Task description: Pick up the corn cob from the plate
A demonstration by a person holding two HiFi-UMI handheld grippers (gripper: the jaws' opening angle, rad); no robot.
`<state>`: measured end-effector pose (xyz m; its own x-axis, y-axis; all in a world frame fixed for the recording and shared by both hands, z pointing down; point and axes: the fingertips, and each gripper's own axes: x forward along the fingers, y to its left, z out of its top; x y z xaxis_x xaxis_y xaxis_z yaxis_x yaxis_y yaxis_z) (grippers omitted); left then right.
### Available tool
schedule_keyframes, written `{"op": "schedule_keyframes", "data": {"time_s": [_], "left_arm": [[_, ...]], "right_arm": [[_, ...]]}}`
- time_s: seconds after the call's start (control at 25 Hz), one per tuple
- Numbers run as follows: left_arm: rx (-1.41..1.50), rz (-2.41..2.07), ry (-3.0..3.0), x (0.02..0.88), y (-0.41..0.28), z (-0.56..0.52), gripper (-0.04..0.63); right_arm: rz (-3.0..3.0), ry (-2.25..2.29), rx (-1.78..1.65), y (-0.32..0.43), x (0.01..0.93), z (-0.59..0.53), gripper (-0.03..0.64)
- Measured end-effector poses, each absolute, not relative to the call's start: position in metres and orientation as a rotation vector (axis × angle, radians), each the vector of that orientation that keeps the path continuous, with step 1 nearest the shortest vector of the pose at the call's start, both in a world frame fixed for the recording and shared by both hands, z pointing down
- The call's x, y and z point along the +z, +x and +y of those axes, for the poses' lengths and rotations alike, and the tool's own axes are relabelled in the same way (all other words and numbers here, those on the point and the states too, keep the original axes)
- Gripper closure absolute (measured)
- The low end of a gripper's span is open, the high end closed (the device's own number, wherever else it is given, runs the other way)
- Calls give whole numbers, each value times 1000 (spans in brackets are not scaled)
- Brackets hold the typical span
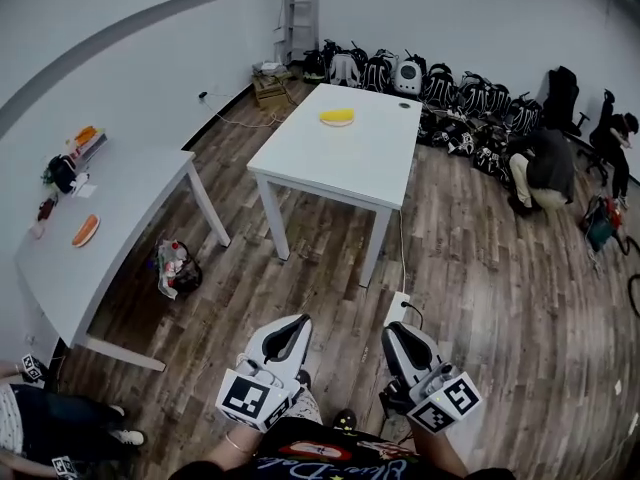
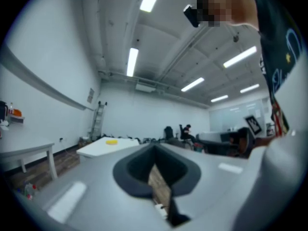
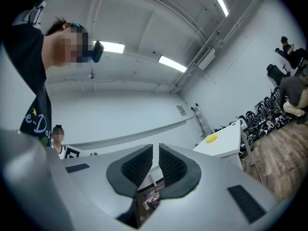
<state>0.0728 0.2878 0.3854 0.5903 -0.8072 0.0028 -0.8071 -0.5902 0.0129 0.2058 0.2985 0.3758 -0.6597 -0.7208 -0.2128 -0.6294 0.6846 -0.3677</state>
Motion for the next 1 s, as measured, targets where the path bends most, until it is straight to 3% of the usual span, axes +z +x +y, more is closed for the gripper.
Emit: {"op": "schedule_keyframes", "data": {"time_s": [0.52, 0.8, 1.0], "left_arm": [[-79, -1315, 2945, 362, 40, -8, 604], [-19, -1209, 2943, 379, 17, -129, 604], [-15, -1204, 2898, 397, 11, -201, 604]], "right_arm": [[2569, -1049, -330, 143, 353, -7, 594], [2535, -1039, -403, 102, 362, -118, 592], [2549, -1079, -469, 109, 384, -195, 554]]}}
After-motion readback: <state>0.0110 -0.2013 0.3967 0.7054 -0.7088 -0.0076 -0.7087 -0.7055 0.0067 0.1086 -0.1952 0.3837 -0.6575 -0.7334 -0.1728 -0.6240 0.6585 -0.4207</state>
